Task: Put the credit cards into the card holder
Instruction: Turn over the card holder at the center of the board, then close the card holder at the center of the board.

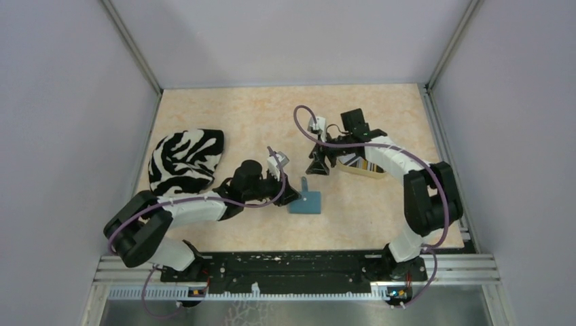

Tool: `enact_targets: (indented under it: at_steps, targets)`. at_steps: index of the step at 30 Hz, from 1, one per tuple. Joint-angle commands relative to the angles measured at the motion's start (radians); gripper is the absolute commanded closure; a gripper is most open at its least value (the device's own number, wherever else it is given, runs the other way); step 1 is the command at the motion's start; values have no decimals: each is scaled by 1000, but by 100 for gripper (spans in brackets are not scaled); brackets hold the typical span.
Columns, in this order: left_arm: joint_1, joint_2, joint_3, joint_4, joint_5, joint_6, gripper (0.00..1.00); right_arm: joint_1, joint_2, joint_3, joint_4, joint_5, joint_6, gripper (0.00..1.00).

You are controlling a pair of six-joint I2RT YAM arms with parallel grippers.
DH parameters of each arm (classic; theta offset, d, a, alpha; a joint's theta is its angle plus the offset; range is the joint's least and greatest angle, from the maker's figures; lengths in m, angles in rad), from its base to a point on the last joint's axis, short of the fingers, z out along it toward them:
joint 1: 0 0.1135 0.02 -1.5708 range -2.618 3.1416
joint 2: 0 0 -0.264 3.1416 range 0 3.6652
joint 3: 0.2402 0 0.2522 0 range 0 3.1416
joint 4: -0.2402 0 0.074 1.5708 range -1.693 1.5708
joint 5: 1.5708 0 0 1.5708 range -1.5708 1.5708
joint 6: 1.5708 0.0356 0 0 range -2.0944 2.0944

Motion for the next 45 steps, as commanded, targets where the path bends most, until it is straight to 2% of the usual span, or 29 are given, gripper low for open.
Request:
enact_targets:
  at_steps: [1, 4, 12, 18, 22, 31, 45]
  targets:
    - [7, 16, -23, 61, 15, 61, 70, 14, 82, 23, 68, 10, 252, 33]
    - [7, 56, -10, 59, 29, 88, 72, 29, 115, 19, 106, 37, 312, 38]
    - [7, 124, 11, 13, 7, 84, 76, 40, 274, 125, -1, 68, 369, 51]
    - [7, 139, 21, -21, -38, 88, 77, 46, 294, 129, 10, 94, 395, 56]
    - [6, 176, 41, -61, -54, 80, 81, 46, 302, 135, 0, 86, 399, 61]
    - [6, 194, 53, -95, -98, 81, 84, 52, 316, 147, -16, 83, 391, 62]
    - [7, 207, 67, -115, -86, 83, 88, 66, 338, 166, -39, 80, 375, 65]
